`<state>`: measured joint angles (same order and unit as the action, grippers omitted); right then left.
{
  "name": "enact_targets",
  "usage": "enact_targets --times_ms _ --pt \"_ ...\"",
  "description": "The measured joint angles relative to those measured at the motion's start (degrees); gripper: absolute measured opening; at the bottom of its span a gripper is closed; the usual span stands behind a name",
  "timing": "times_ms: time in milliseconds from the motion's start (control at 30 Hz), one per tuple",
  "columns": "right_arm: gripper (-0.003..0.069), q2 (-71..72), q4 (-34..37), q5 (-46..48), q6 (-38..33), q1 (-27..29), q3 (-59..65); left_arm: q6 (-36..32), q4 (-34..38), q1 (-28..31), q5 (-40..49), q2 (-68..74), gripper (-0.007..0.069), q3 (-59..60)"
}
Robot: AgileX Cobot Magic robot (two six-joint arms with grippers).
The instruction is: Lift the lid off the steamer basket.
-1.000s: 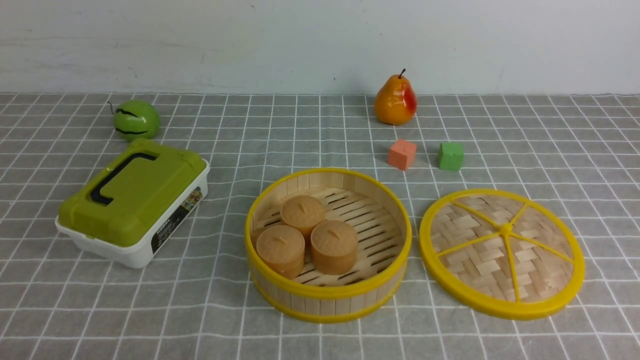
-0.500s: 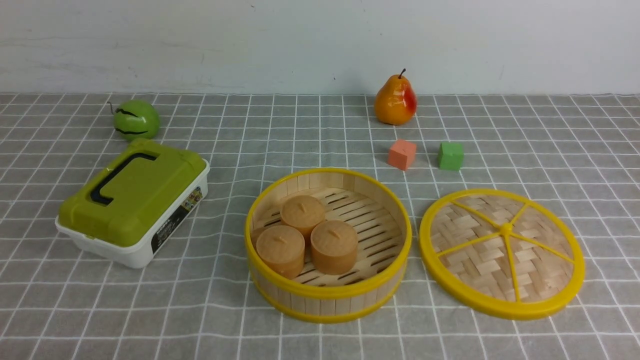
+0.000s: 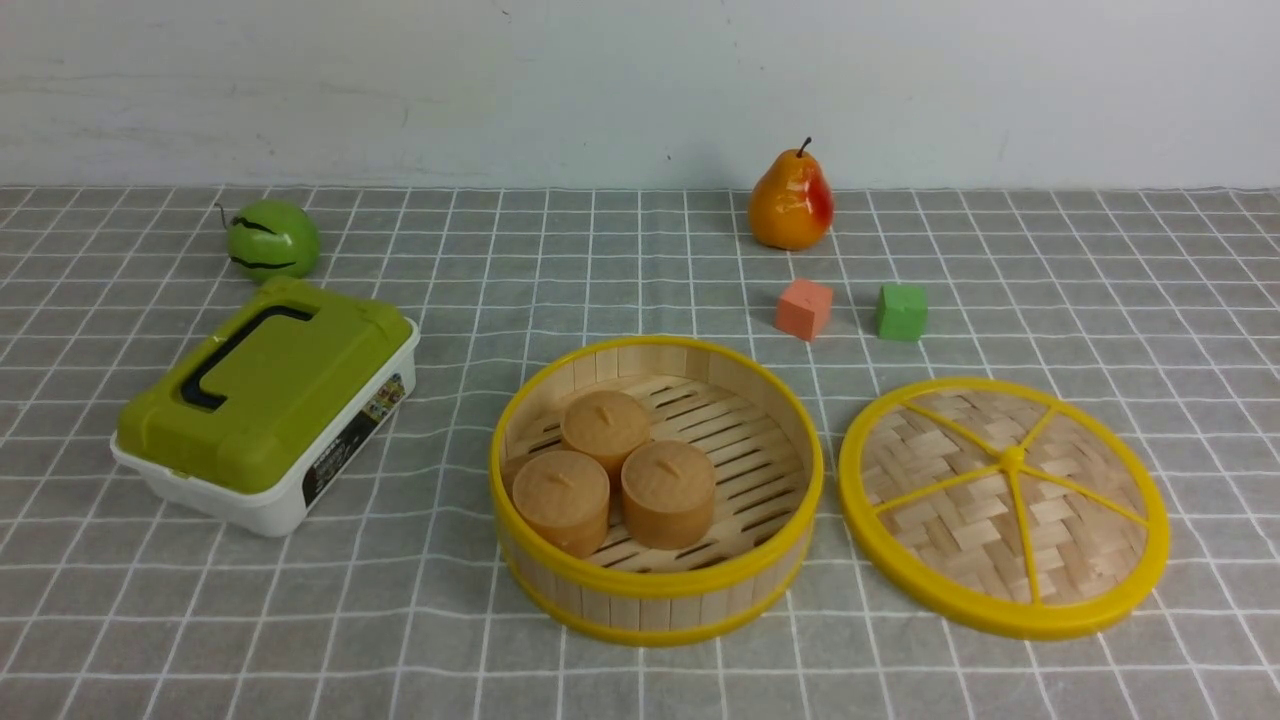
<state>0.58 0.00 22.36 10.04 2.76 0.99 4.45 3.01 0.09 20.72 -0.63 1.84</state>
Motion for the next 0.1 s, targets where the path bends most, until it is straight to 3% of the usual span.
enact_targets --times_ms 100 --pt "0.009 0.0 0.0 0.0 0.0 0.0 0.0 0.0 0.0 0.0 0.0 0.0 0.0239 0.0"
